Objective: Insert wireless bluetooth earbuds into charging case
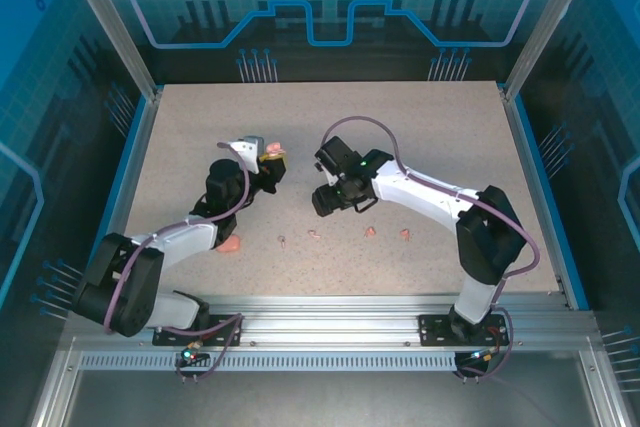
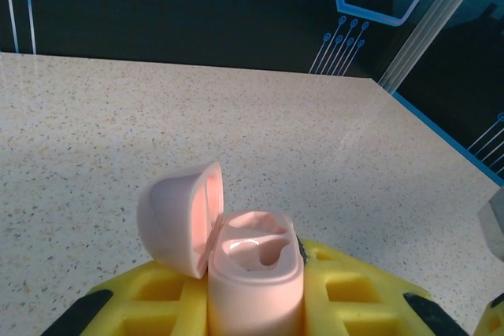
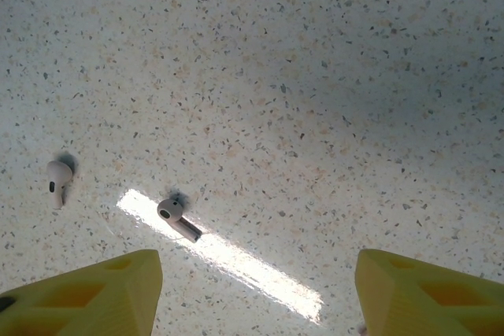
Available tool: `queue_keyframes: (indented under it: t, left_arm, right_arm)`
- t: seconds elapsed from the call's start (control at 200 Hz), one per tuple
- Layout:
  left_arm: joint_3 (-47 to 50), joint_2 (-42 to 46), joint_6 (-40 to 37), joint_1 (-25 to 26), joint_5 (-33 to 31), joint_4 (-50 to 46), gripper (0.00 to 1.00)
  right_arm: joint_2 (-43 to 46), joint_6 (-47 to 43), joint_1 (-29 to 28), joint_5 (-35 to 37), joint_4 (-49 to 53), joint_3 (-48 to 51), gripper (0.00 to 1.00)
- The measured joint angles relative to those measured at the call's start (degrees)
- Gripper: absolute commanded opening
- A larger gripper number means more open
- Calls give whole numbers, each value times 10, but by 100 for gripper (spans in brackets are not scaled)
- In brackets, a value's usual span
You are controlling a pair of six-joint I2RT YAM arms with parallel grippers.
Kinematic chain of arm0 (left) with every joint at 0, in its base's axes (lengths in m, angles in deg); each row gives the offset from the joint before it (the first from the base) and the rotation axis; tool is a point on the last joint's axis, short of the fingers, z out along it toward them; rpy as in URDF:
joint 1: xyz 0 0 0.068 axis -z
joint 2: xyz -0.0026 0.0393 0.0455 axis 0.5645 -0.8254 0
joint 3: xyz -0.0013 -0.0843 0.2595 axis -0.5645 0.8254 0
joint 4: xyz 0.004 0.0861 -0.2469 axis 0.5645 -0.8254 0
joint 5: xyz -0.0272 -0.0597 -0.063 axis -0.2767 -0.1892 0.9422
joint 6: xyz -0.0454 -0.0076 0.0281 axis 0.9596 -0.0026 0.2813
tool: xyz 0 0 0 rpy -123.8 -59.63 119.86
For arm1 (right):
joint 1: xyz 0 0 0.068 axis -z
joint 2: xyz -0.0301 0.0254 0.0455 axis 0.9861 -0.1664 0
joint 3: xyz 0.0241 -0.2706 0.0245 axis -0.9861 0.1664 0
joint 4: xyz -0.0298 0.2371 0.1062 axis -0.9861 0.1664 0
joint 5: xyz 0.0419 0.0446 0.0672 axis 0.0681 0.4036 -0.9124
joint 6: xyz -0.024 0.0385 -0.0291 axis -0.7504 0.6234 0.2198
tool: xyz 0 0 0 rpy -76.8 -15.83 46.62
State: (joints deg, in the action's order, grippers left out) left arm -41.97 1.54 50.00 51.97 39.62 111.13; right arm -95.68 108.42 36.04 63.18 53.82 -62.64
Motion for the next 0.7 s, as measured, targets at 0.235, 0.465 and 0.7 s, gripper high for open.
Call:
queue_keyframes:
  t: [0.235,0.465,0.7]
  left_arm:
    - [11,10,-1,5,-1,14,0]
    - [31,17,-1,6,-18,40,0]
    - [33,26,0,6,-26,45,0]
  right_arm:
    - [-8,-8,-7,4,8,-19,66]
    - [-12,-11,-11,6,8,-23,66]
    - [-12,-11,-14,11,12,-23,66]
